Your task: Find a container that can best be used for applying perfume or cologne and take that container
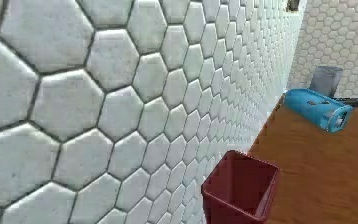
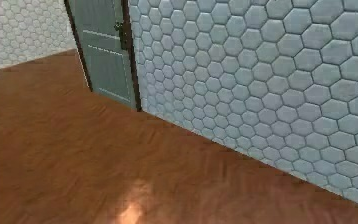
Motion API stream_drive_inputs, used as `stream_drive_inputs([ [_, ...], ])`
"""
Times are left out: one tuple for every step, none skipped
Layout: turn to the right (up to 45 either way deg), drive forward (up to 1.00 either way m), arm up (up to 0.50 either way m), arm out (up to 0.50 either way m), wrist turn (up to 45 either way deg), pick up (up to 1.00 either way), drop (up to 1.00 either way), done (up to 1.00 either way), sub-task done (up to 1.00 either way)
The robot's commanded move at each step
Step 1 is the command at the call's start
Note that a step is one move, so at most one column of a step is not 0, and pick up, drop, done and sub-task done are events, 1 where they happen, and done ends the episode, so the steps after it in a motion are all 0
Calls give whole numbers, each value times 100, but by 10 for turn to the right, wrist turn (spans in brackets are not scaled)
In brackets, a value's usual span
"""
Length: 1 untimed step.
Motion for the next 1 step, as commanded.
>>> stream_drive_inputs([
  [450,0,0,0,0,0,0,0,0],
])
